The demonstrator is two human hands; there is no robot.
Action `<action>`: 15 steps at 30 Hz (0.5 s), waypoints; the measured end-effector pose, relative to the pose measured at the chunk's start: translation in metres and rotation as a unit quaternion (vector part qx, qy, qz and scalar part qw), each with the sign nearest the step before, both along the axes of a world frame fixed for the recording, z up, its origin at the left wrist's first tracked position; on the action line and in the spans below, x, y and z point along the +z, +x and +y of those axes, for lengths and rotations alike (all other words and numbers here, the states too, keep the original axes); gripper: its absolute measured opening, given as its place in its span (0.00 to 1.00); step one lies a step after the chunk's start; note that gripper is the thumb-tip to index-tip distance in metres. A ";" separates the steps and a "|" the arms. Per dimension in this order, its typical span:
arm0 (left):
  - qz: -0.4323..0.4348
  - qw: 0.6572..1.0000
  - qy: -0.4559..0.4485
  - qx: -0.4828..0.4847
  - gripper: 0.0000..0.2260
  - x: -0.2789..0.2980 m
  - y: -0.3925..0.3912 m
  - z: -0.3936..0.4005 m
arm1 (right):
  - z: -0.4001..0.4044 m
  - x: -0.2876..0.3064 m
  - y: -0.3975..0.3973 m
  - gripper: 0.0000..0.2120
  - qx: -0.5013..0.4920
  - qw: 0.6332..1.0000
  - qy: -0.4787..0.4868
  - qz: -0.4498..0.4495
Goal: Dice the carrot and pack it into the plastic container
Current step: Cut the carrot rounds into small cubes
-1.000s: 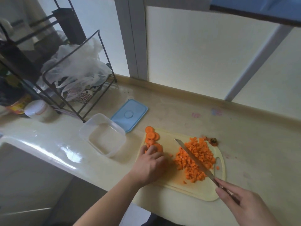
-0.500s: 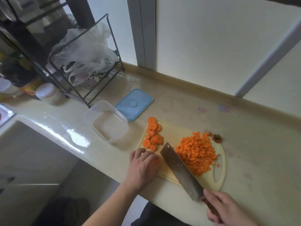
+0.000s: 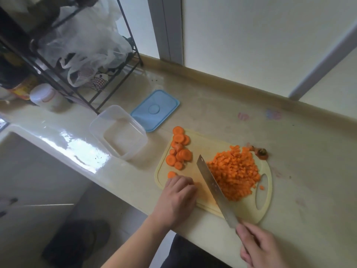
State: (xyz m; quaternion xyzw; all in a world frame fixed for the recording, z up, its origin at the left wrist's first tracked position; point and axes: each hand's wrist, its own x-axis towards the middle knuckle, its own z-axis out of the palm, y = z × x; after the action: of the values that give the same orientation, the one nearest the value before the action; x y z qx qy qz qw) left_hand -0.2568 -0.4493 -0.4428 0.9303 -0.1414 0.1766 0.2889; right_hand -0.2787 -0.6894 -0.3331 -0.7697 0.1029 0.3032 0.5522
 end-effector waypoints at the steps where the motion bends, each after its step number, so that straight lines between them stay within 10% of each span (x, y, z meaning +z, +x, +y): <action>1: 0.001 1.000 -0.003 -0.011 0.03 0.000 0.001 0.000 | 0.001 0.000 -0.002 0.19 0.008 1.000 -0.010 -0.012; 15: 0.006 0.997 -0.025 -0.068 0.07 -0.011 0.013 0.002 | 0.007 -0.014 -0.005 0.15 0.070 0.992 -0.073 -0.076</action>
State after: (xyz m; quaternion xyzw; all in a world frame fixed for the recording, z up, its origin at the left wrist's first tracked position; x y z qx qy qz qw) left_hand -0.2442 -0.4469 -0.4535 0.9122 -0.1980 0.1541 0.3240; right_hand -0.2839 -0.6827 -0.3467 -0.8341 0.0276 0.2733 0.4783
